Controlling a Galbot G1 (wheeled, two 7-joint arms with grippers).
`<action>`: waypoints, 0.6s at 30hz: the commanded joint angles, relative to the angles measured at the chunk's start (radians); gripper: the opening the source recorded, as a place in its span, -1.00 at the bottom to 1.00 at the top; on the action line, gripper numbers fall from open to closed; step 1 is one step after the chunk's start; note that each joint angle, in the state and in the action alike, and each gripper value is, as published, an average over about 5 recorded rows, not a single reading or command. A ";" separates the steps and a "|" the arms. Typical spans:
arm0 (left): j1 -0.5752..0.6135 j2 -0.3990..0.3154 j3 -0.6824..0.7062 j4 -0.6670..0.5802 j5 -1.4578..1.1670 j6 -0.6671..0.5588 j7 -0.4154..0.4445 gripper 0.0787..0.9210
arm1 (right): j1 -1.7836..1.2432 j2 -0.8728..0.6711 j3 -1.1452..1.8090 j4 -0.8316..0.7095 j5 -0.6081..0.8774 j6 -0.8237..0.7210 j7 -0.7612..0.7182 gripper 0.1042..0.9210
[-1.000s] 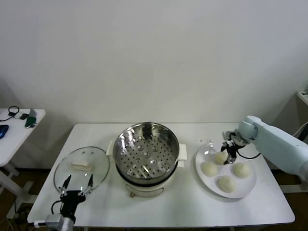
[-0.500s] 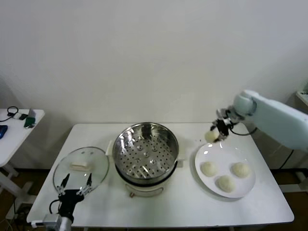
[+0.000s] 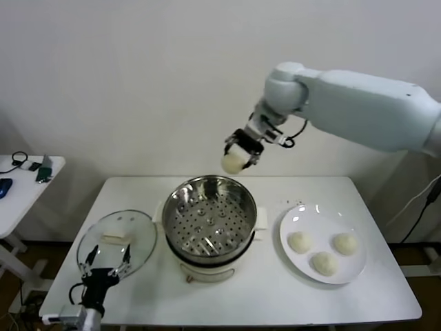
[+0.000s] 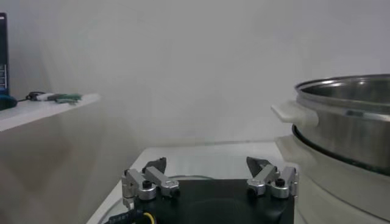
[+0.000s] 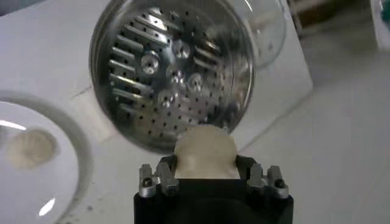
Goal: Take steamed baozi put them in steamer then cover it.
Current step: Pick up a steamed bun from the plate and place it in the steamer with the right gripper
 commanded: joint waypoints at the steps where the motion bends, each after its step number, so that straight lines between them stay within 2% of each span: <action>1: 0.005 -0.007 -0.001 -0.011 0.001 -0.001 0.000 0.77 | -0.096 0.149 -0.058 -0.029 -0.264 0.161 0.078 0.34; 6: 0.009 -0.012 -0.003 -0.010 -0.001 -0.003 -0.001 0.77 | -0.191 0.163 -0.047 -0.139 -0.352 0.181 0.096 0.34; 18: 0.009 -0.016 0.006 0.012 0.003 -0.013 -0.001 0.77 | -0.280 0.184 -0.042 -0.262 -0.390 0.197 0.135 0.34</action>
